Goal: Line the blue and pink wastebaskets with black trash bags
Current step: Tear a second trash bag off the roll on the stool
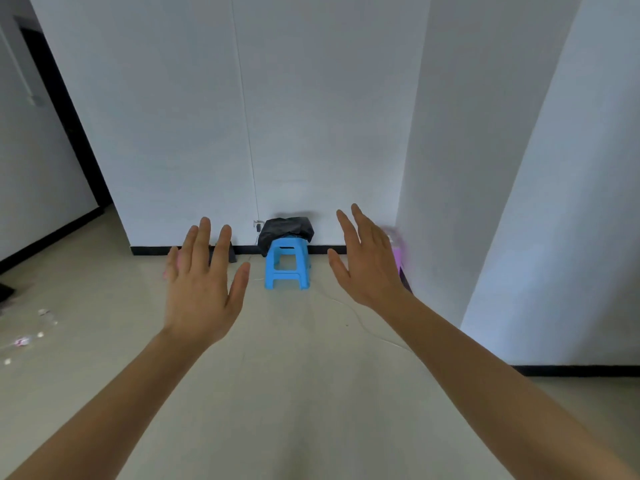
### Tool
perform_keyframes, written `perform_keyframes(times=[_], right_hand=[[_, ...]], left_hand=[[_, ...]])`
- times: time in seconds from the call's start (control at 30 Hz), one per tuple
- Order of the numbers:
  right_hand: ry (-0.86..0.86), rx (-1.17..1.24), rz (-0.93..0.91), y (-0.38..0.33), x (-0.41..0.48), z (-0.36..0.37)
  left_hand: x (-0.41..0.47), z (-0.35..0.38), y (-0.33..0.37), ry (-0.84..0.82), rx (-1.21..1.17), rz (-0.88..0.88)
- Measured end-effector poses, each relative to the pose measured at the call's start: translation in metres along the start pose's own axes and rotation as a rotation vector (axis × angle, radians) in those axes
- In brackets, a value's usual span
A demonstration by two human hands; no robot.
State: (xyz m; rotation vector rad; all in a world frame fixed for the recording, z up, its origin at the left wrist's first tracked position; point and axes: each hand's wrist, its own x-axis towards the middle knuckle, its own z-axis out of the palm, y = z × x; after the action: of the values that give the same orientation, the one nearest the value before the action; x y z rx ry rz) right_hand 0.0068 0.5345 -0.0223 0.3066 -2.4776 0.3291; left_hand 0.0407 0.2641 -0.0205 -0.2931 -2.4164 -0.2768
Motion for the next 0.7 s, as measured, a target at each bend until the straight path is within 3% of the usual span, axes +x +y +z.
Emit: perform_keyframes(times=[0.37,0.7], right_hand=[[-0.022,0.001,0.072,0.065,0.265,0.174],[-0.037,-0.031,0.162,0.217,0.436,0.358]], left_hand=[[0.256,0.185,-0.128,-0.095,-0.009,0.023],[0.439,0.424,-0.166,-0.203,0.006,0.104]])
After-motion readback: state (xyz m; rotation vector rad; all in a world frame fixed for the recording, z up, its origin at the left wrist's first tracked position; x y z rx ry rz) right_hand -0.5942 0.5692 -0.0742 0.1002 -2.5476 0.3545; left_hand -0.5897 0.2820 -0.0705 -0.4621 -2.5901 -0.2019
